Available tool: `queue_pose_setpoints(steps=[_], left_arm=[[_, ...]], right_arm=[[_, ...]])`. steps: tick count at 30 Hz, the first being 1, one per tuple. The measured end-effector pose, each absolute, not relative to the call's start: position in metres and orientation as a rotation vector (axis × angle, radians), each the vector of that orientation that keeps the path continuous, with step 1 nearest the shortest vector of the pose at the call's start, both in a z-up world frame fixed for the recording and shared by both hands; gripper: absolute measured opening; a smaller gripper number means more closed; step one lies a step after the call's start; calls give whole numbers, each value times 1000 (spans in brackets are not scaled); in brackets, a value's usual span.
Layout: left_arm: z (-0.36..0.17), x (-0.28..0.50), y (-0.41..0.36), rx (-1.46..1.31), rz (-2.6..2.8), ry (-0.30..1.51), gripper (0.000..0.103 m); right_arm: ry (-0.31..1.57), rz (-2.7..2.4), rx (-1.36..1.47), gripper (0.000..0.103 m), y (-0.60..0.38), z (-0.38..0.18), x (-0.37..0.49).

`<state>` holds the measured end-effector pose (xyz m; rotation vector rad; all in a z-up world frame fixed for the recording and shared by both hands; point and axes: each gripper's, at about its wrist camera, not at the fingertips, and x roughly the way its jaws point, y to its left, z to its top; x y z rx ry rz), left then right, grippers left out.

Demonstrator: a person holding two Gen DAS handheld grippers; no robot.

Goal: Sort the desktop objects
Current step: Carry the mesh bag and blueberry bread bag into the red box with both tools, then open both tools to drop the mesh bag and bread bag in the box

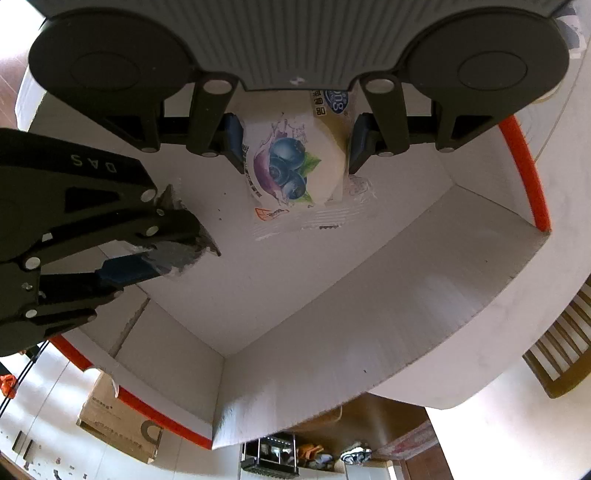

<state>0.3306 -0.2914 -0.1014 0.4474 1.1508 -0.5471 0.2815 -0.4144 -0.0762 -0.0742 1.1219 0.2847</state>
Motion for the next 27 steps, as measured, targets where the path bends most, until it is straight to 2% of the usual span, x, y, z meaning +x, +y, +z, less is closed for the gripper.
queue_pose_setpoints(steps=[13,17,19,21,24,27], left_arm=[[-105,330,-282,420,-543,1182,55],[-102,328,-275,393,-553,1190,60],[-100,325,-271,378,-566,1186,64],[-97,321,-267,374,-569,1178,64],[-91,314,-264,351,-573,1163,67],[-83,314,-261,317,-574,1145,68]], right_arm=[[1170,299,-94,33,-409,-84,291],[1176,301,-92,36,-409,-84,293],[1176,299,-87,39,-410,-83,293],[1167,297,-74,51,-413,-81,291],[1147,302,-47,62,-418,-77,288],[1128,307,-29,65,-424,-69,284]])
